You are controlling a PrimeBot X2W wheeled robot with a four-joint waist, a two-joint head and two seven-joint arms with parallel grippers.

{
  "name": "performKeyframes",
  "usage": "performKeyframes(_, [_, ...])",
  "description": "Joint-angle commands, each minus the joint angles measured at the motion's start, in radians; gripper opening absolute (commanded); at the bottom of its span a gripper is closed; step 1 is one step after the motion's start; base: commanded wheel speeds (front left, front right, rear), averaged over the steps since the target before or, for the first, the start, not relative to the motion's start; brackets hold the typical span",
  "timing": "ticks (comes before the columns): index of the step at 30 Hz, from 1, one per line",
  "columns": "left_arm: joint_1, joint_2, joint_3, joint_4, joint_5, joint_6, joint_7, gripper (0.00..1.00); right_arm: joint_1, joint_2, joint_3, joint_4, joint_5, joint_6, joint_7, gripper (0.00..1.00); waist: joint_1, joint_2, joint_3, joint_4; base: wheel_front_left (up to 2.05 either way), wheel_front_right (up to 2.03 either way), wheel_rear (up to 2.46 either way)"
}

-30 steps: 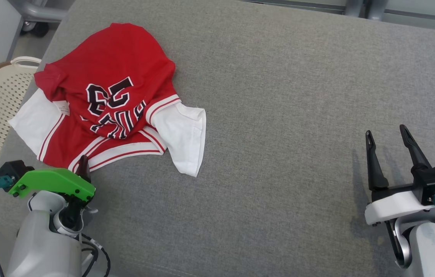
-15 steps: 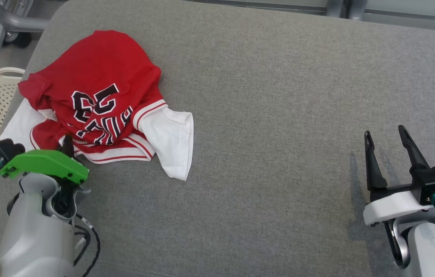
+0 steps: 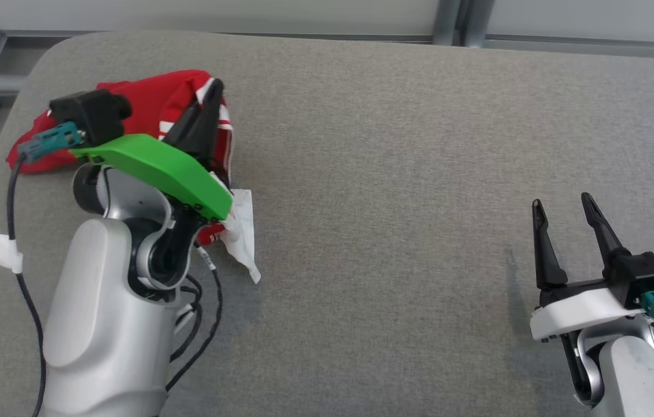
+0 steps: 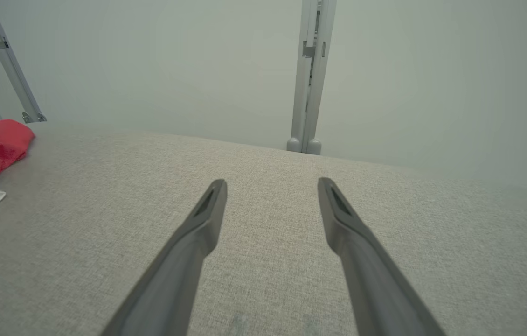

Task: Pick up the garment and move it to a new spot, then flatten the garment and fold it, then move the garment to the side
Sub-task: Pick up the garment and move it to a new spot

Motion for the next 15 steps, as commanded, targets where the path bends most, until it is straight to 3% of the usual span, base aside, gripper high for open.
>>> performKeyframes(1, [0.013, -0.011, -0.042, -0.052, -0.017, 0.024, 0.036, 0.00, -0.016, -0.002, 0.010, -0.001, 0.026, -0.001, -0.003, 1.00, 0.0000, 0.0023, -0.014, -0.080, 0.00, 0.00, 0.00])
performKeyframes(7, [-0.038, -0.017, -0.211, -0.164, -0.174, 0.157, 0.057, 0.00, -0.054, -0.002, 0.054, -0.011, 0.099, -0.001, -0.003, 1.00, 0.0000, 0.0023, 0.009, -0.241, 0.00, 0.00, 0.00])
performKeyframes(11, [-0.100, -0.016, -0.286, -0.135, -0.251, 0.251, 0.010, 0.00, -0.066, -0.001, 0.065, -0.018, 0.138, -0.001, -0.003, 1.00, 0.0000, 0.0023, 0.028, -0.359, 0.00, 0.00, 0.00])
performKeyframes(15, [-0.171, -0.017, -0.334, -0.059, -0.286, 0.308, -0.025, 0.00, -0.068, -0.001, 0.077, -0.016, 0.175, -0.001, -0.003, 1.00, 0.0000, 0.0023, 0.052, -0.481, 0.00, 0.00, 0.00])
